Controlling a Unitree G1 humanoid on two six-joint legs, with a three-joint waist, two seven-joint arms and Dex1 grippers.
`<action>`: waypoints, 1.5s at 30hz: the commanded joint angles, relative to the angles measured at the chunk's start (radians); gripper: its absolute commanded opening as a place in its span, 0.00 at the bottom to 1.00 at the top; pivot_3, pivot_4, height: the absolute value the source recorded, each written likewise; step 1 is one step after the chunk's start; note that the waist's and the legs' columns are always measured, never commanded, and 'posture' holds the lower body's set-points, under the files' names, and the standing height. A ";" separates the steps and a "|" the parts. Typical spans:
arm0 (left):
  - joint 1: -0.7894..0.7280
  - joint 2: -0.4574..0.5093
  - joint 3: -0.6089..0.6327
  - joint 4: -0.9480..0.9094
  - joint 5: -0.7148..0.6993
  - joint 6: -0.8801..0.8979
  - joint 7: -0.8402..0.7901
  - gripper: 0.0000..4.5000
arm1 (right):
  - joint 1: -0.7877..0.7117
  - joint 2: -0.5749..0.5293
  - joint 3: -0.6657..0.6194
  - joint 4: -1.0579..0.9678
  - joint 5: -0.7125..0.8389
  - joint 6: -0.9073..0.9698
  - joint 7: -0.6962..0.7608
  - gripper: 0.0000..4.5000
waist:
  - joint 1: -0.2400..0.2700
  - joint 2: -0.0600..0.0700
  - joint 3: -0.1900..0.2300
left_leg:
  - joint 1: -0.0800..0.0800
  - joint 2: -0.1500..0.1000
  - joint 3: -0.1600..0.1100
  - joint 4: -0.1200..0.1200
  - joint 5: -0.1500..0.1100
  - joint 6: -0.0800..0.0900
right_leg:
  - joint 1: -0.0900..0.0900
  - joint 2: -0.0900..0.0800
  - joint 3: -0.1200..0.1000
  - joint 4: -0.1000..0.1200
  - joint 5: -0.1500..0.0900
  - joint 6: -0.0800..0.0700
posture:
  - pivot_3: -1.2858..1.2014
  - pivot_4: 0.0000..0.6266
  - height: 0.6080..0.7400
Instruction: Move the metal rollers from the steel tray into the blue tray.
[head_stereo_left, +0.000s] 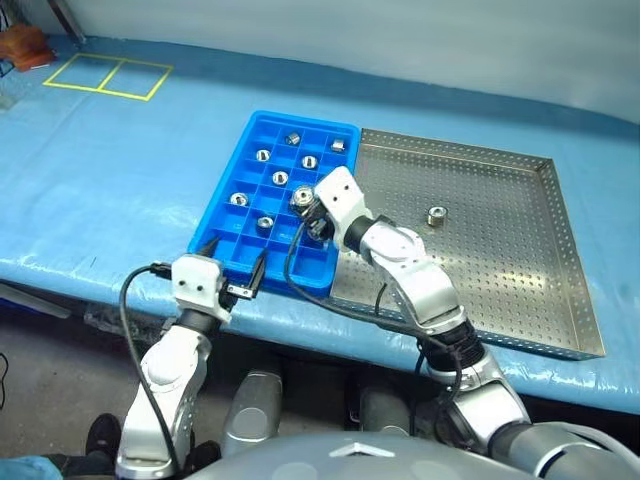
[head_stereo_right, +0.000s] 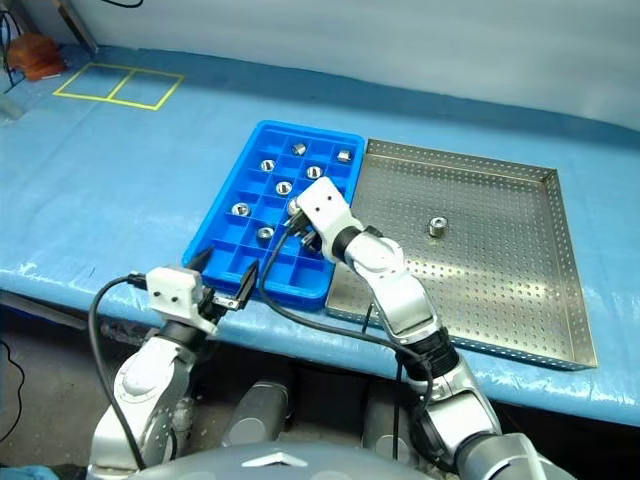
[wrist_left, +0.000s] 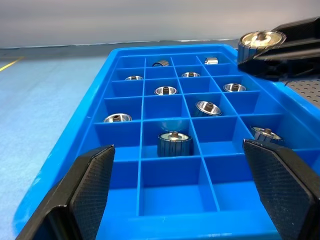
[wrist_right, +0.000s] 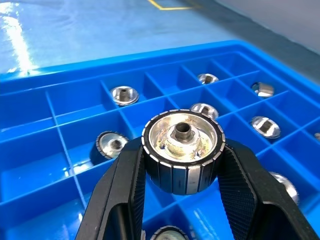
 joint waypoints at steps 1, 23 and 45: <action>0.028 0.006 0.008 -0.079 -0.020 -0.007 -0.005 1.00 | 0.009 0.011 0.019 -0.006 0.015 -0.016 0.018 0.38 | 0.015 0.000 0.000 | 0.000 0.000 0.000 0.000 0.000 0.000 | 0.000 0.000 0.000 0.000 0.000 0.000 | 0.69 0.24 1.00; 0.002 0.008 -0.028 -0.070 -0.027 0.030 -0.016 1.00 | 0.198 -0.085 0.076 -0.214 0.099 0.174 0.112 0.88 | 0.091 -0.001 -0.001 | -0.001 0.001 0.001 -0.001 -0.005 -0.003 | -0.001 0.000 -0.001 -0.006 -0.001 0.000 | 0.66 0.24 1.00; -0.655 0.034 -0.131 0.459 0.029 -0.057 -0.203 1.00 | 0.355 -0.033 -0.240 -0.476 0.025 0.200 -0.246 0.99 | -0.069 -0.001 -0.002 | -0.001 0.001 0.001 0.006 -0.006 -0.002 | 0.003 0.001 0.001 0.000 -0.003 0.003 | 0.51 0.24 1.00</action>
